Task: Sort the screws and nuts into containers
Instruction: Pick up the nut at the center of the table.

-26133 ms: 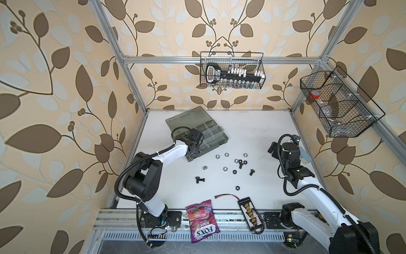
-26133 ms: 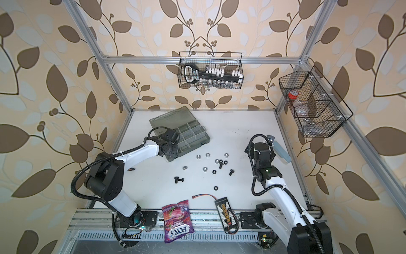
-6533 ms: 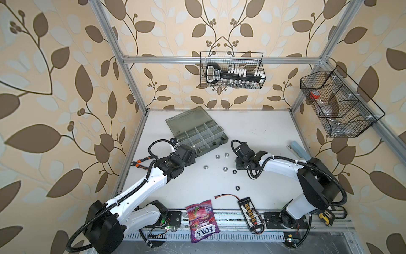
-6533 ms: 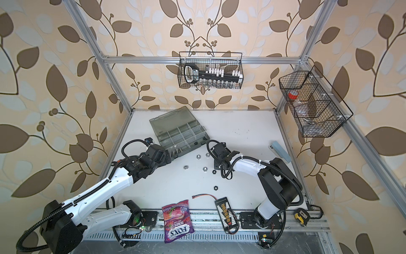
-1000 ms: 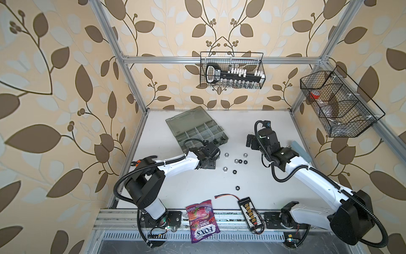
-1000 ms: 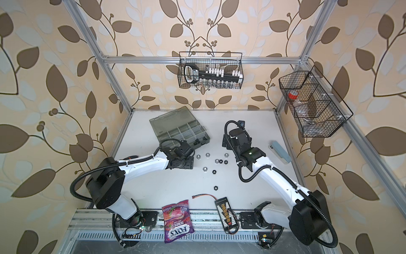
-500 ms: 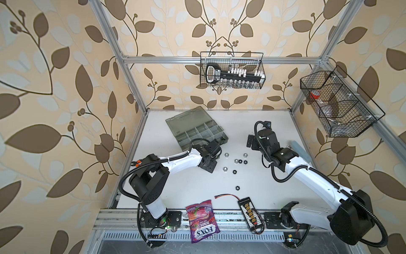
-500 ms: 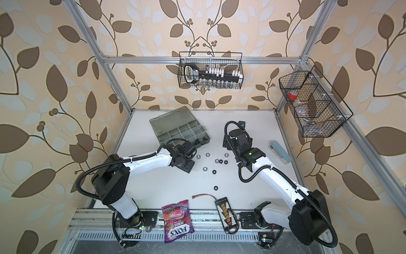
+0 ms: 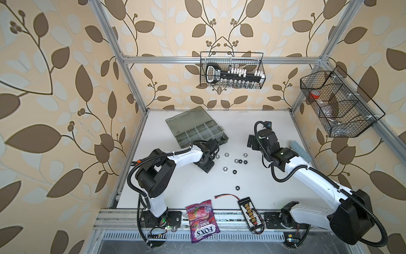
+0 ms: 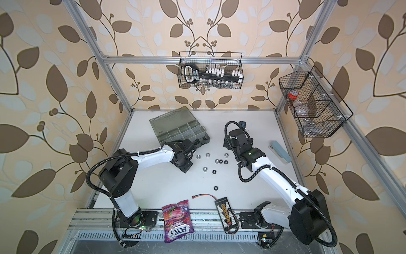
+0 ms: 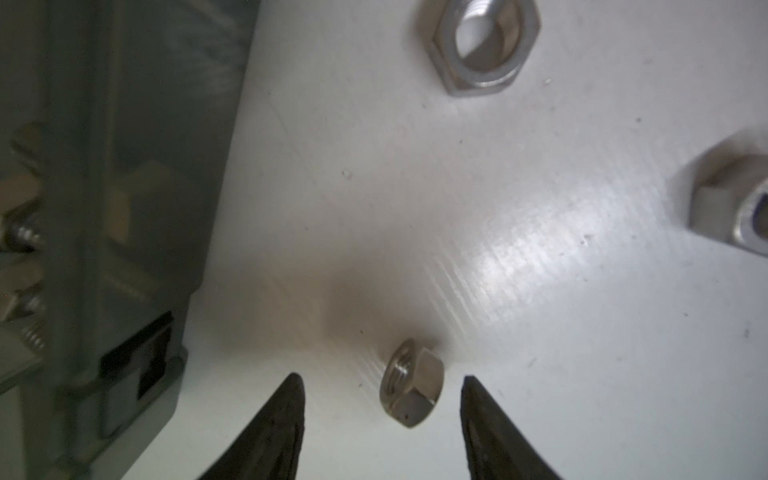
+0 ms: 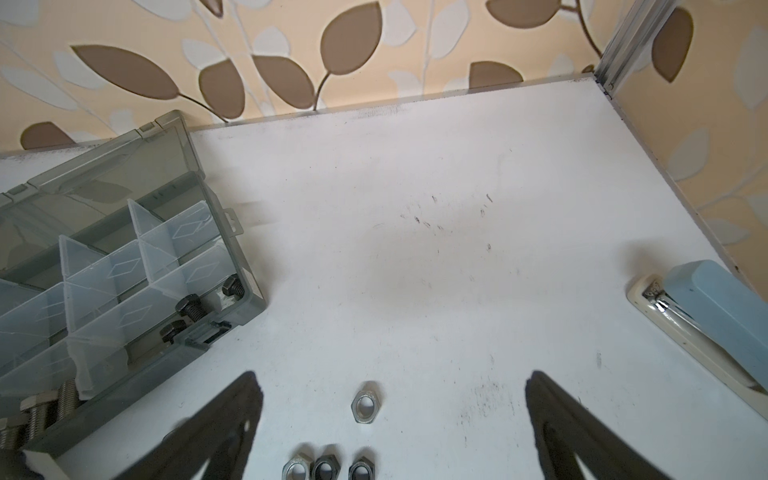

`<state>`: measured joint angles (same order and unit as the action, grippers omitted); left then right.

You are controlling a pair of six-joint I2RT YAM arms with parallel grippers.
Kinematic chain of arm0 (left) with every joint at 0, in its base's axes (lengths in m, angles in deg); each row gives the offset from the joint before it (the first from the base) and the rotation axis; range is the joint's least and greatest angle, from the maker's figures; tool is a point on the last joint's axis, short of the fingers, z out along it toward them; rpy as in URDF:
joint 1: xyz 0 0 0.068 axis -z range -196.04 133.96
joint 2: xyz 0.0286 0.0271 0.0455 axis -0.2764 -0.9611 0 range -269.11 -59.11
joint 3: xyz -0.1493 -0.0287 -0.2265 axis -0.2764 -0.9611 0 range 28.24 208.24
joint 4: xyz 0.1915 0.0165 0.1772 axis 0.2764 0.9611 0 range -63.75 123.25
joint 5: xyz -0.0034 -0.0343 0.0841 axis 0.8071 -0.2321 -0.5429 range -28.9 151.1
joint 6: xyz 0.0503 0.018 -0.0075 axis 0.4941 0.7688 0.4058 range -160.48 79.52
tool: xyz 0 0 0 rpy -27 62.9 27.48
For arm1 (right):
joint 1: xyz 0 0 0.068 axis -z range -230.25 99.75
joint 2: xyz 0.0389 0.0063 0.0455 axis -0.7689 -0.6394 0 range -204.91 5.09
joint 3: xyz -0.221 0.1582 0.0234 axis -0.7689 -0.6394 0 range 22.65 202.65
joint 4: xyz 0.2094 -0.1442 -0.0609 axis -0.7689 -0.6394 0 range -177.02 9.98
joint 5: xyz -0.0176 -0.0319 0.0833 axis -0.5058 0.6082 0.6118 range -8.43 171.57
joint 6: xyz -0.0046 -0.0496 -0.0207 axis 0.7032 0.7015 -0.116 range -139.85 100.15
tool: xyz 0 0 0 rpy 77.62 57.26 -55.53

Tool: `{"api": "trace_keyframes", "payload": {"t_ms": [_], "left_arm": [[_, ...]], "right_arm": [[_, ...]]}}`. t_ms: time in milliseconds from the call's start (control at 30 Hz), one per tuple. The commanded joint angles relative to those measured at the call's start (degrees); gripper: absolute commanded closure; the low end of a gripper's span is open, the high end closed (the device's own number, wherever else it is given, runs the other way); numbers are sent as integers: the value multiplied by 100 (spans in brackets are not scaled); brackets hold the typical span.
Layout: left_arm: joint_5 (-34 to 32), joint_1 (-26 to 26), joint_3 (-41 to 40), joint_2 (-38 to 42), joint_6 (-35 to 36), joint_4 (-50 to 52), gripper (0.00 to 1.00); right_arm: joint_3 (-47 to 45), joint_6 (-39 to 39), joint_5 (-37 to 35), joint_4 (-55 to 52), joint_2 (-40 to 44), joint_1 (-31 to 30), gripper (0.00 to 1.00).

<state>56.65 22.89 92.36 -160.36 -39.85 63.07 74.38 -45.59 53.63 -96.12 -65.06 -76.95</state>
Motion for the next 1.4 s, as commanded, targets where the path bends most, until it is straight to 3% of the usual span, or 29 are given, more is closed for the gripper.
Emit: {"api": "trace_keyframes", "payload": {"t_ms": [0,167,467,767,1000,1167,1367], "left_arm": [[158,-27,225,-65,207,91,43],[142,-22,180,-178,181,63,45],[264,-29,88,-224,71,-37,59],[393,-30,70,-273,-25,-84,87],[519,-29,5,189,-274,-161,91],[160,-82,113,781,-483,-77,96],[-232,-655,315,1375,-896,-43,98]], "right_arm": [[31,-78,-145,-86,29,11,0],[31,-72,-181,-99,19,15,0],[39,-79,-189,-104,-33,14,0],[31,-72,-229,-122,1,12,1],[18,-92,-205,-121,1,14,0],[32,-88,-199,-121,2,7,0],[39,-119,-124,-112,1,13,0]]}}
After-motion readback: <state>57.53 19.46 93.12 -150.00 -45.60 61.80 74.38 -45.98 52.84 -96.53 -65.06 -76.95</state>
